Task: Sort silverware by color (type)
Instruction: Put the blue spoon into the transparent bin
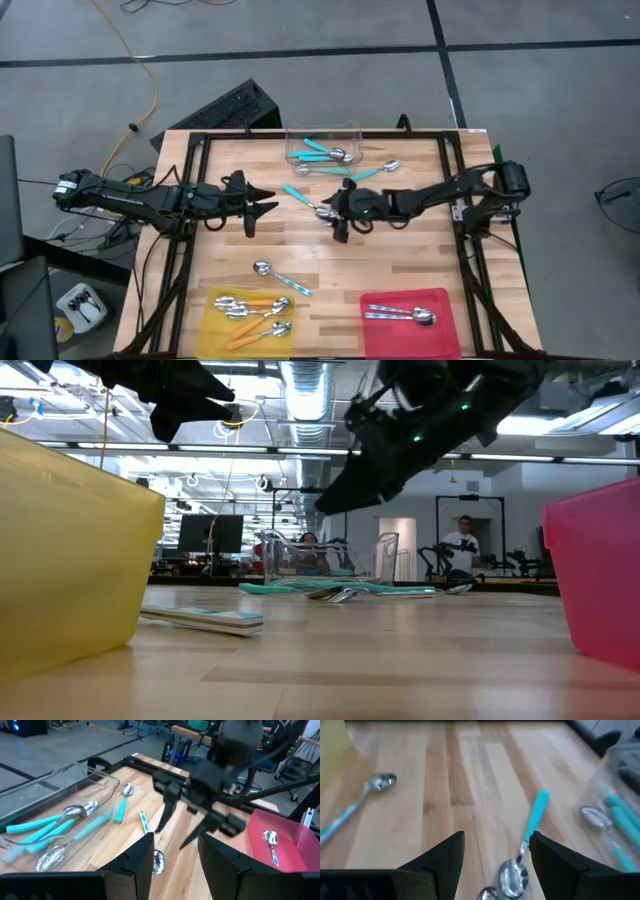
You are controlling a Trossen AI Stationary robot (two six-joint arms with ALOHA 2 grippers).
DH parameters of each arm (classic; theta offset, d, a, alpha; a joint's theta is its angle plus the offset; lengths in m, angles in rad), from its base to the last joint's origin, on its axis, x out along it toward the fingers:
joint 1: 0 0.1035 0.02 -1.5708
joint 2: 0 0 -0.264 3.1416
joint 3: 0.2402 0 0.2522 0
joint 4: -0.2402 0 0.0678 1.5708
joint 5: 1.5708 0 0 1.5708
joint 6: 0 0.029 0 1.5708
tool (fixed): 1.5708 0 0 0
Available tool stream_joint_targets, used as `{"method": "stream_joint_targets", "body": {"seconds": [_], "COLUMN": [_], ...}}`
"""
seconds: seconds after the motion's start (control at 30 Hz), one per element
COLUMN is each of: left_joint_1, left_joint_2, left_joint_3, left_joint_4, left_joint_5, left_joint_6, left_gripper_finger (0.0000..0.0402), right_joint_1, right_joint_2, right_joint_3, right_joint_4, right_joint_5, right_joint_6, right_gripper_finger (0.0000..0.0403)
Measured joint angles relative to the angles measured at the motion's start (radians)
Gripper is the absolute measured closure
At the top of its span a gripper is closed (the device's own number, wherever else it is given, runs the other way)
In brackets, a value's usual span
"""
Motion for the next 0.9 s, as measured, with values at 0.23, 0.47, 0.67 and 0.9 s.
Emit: {"method": "stream_joint_targets", "body": {"seconds": [0.23, 0.47, 0.67, 0.9], "left_joint_1": [0.000, 0.000, 0.000, 0.000], "left_joint_2": [0.000, 0.000, 0.000, 0.000], "left_joint_3": [0.000, 0.000, 0.000, 0.000], "left_joint_4": [-0.005, -0.010, -0.020, -0.015], "left_joint_5": [0.000, 0.000, 0.000, 0.002], "left_joint_6": [-0.001, -0.007, -0.009, -0.010], "left_gripper_finger": [0.0265, 0.0265, 0.0265, 0.0265], "right_joint_1": [-0.008, -0.045, -0.094, -0.096], "right_joint_2": [0.164, 0.288, 0.357, 0.410], "right_joint_3": [0.132, 0.239, 0.283, 0.285], "right_joint_4": [-0.079, -0.142, -0.130, -0.104], "right_joint_5": [0.146, 0.161, 0.161, 0.156], "right_joint_6": [0.007, 0.085, 0.115, 0.117], "right_gripper_finger": [0.0157, 0.0157, 0.0158, 0.0158]}}
